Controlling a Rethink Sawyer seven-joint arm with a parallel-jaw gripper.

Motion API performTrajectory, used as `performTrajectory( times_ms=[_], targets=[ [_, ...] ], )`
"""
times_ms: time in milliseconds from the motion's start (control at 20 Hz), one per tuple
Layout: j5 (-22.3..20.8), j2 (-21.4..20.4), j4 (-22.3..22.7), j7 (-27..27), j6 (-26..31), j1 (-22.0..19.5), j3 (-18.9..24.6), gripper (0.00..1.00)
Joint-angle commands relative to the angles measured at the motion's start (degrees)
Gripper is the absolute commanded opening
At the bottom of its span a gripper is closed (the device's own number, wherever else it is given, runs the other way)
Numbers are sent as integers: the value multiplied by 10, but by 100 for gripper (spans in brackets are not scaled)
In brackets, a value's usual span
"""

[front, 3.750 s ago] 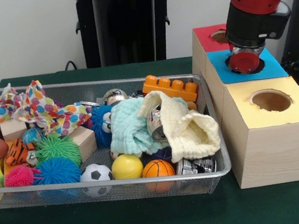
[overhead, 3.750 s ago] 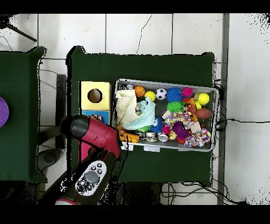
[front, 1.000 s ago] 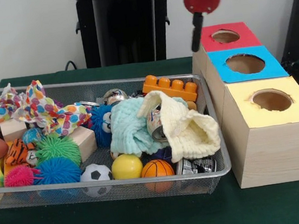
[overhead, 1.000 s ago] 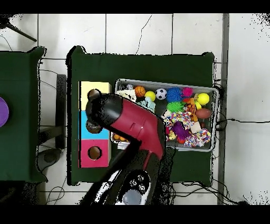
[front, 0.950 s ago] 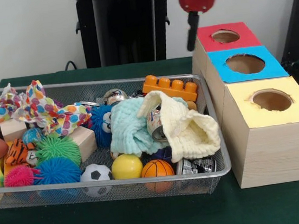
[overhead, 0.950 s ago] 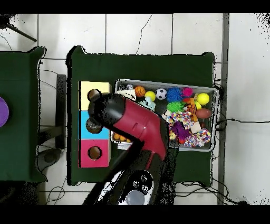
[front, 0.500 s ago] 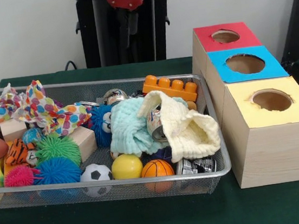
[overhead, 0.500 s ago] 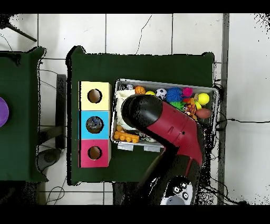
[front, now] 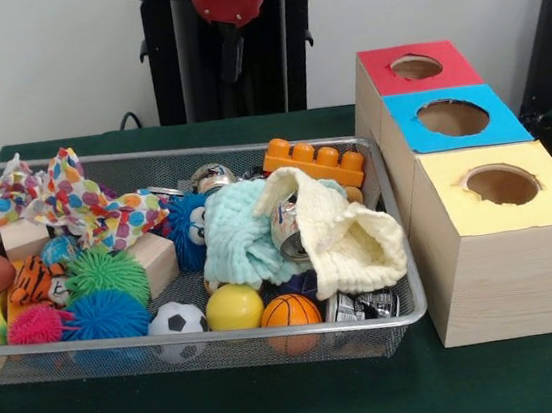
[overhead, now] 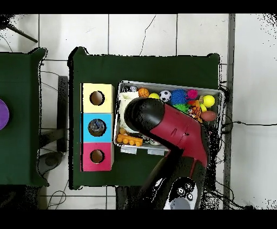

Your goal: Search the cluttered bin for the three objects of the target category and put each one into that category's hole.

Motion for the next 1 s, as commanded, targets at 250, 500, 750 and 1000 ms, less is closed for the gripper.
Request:
performTrajectory(
  times_ms=[250, 500, 750, 1000],
  targets=[
    [-40, -4, 0, -59, 8, -11, 90, 0],
    [-43, -8, -4, -59, 17, -20, 97, 0],
    [-50, -11, -12, -63, 26, -29, 103, 0],
    [-90, -17, -34, -113, 22, -38, 105, 0]
  ],
)
